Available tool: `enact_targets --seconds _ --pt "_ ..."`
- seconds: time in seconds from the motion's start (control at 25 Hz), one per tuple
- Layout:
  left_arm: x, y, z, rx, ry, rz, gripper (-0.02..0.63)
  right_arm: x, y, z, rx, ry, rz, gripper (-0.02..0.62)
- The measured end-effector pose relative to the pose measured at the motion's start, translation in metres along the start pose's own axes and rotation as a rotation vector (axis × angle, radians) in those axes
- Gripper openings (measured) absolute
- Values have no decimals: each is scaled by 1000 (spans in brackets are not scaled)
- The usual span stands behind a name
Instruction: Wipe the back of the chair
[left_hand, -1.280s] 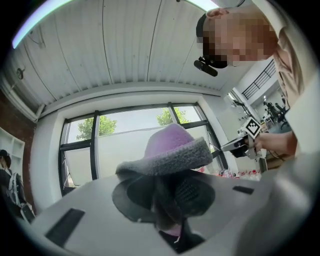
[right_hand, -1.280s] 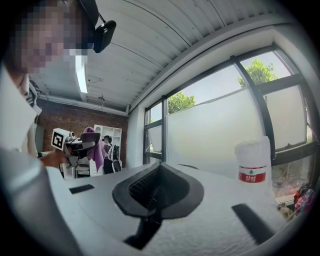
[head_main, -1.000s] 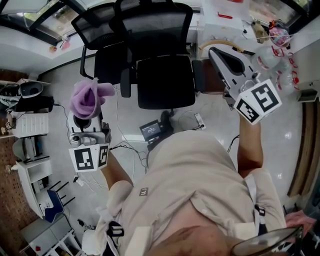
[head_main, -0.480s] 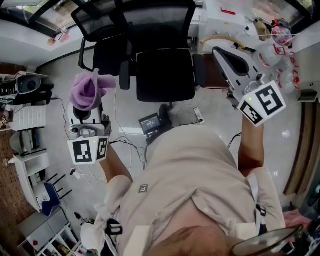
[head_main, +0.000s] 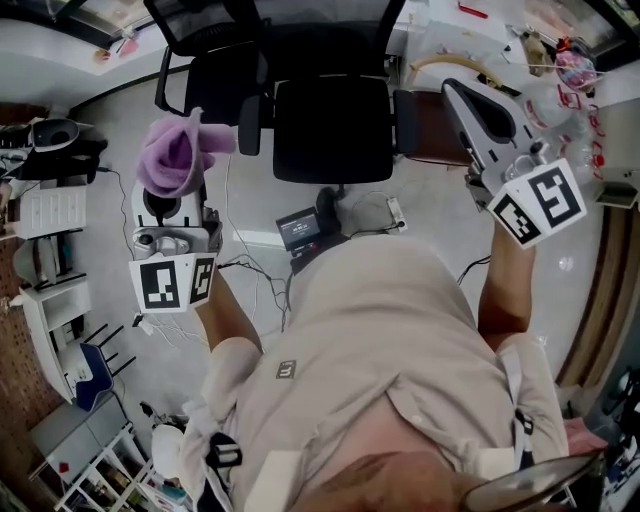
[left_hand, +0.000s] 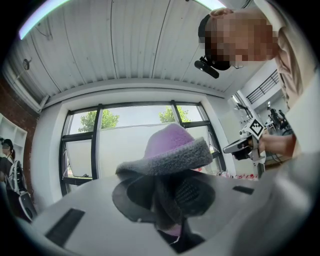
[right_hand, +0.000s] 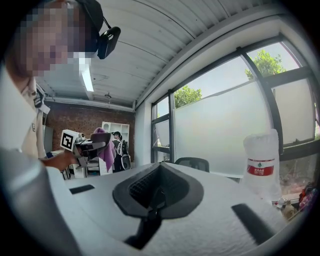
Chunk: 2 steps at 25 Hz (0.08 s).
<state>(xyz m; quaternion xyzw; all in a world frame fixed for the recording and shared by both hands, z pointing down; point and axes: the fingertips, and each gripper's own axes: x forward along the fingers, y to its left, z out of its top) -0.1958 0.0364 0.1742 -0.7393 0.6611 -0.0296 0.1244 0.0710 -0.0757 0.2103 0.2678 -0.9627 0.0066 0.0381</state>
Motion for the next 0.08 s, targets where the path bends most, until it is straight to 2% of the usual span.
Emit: enact_targets --seconds 0.08 --pt "1 1 -2 -1 0 -1 69 2 0 -1 1 1 -1 -8"
